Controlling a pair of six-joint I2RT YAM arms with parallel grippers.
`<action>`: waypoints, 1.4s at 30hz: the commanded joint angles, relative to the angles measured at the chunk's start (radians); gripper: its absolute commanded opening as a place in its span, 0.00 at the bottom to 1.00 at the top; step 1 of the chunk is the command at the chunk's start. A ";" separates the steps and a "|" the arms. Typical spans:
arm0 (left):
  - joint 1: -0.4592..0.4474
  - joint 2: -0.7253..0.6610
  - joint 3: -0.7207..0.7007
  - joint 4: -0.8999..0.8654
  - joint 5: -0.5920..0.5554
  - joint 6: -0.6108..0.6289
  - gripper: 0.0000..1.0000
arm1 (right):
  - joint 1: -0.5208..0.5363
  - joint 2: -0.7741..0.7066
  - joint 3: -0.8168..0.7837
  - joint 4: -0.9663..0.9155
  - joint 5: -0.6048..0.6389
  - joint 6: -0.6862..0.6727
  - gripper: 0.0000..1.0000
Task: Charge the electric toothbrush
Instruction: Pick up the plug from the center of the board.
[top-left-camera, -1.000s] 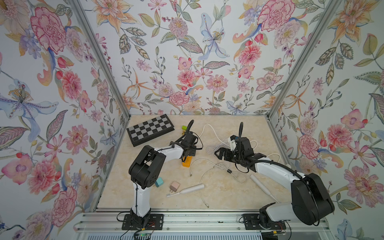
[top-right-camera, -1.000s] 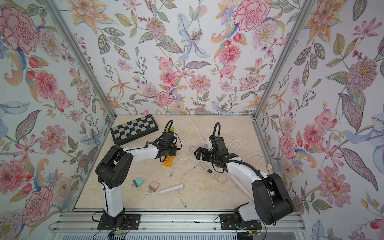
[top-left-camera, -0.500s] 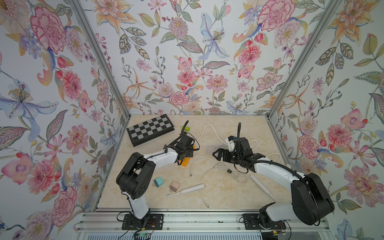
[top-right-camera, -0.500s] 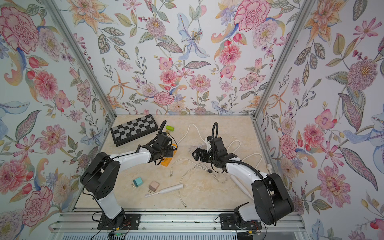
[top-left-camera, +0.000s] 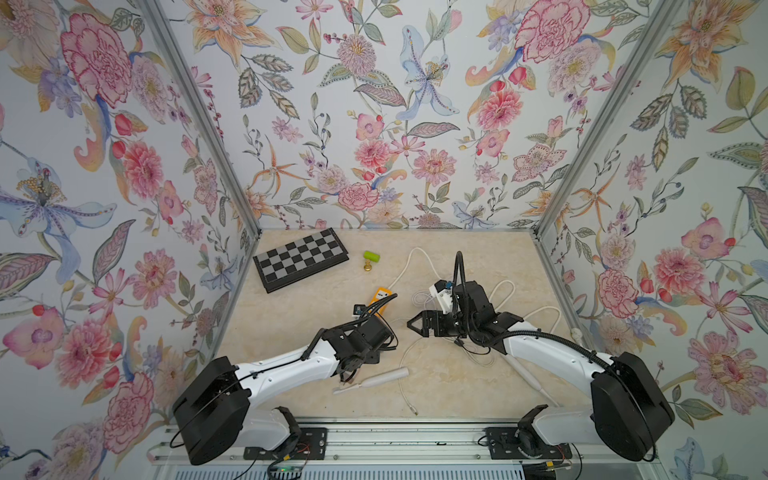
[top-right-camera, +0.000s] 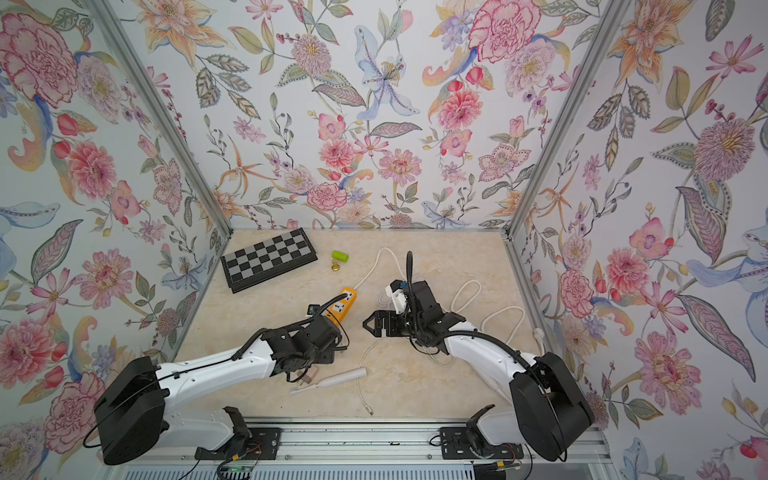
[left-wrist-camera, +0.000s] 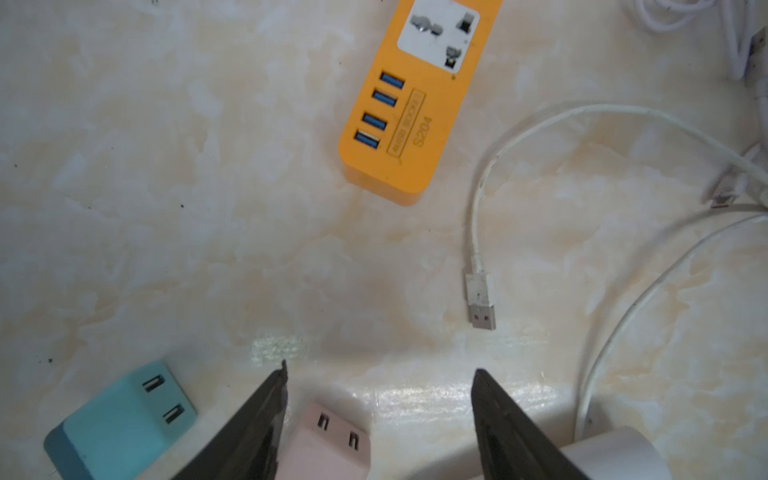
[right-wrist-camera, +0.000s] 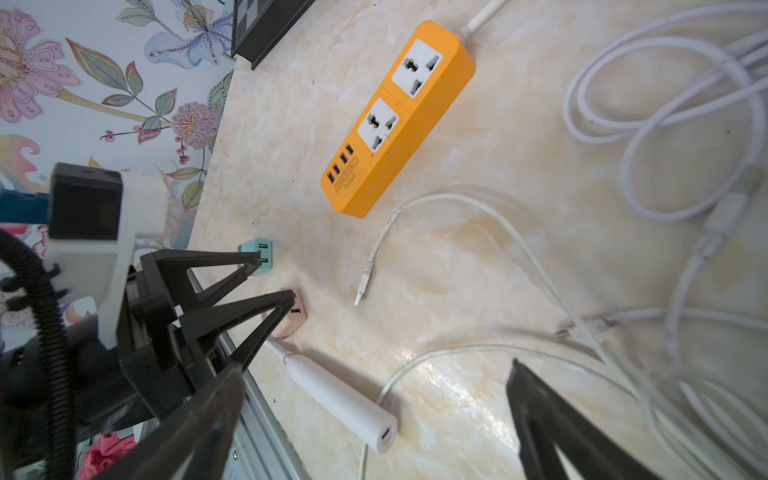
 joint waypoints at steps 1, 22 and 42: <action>-0.016 -0.033 -0.085 -0.070 0.015 -0.076 0.70 | 0.004 -0.037 -0.025 -0.026 -0.011 0.013 1.00; -0.019 -0.033 -0.191 0.115 0.079 0.036 0.36 | -0.005 -0.088 -0.040 -0.030 0.039 0.044 1.00; -0.005 -0.085 -0.011 0.776 0.348 1.107 0.26 | -0.140 -0.131 0.118 -0.194 -0.294 0.066 0.95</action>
